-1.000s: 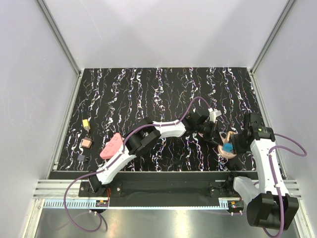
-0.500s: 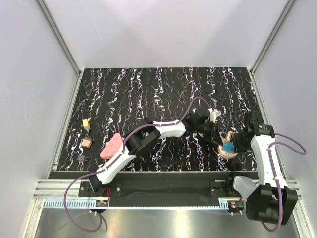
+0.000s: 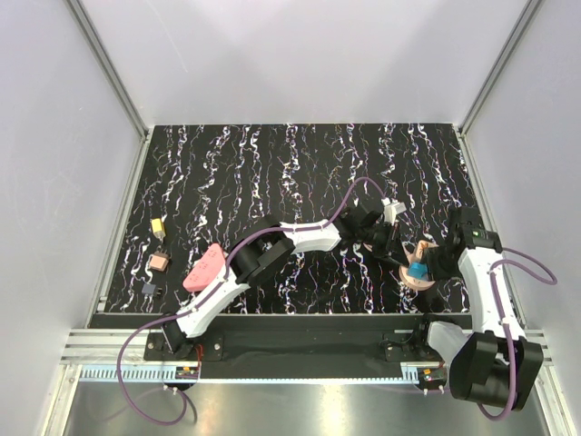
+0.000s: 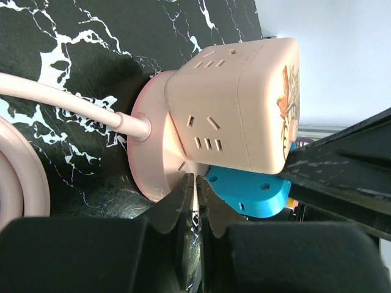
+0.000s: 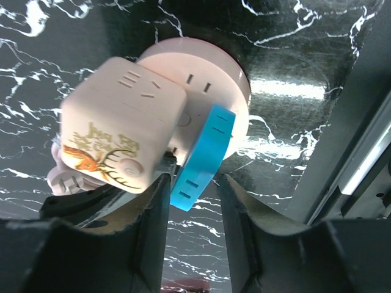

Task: Pull the plug off the socket

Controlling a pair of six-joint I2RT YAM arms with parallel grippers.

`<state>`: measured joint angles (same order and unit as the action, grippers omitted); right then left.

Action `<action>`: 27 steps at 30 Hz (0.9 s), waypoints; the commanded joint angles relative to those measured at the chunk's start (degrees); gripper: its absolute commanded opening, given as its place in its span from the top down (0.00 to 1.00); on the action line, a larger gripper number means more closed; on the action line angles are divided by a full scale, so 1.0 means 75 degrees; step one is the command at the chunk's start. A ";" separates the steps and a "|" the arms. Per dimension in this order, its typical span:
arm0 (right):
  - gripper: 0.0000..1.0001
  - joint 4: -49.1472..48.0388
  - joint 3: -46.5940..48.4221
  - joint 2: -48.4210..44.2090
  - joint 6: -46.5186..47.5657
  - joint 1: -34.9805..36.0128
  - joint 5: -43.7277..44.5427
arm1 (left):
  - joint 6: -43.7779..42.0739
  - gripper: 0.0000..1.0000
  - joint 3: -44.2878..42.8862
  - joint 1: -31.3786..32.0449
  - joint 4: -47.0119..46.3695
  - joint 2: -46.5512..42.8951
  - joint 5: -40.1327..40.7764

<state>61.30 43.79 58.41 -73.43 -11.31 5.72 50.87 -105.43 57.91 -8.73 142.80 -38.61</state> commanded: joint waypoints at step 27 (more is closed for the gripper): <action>1.00 -0.0486 0.0267 0.0497 0.0064 -0.0062 -0.0281 | -0.0279 0.89 -0.0193 0.0107 0.0063 0.0202 -0.0055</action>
<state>58.35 43.55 63.22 -73.56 -11.64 4.89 50.50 -105.43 58.02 -8.71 142.96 -38.57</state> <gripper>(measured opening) 0.316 0.114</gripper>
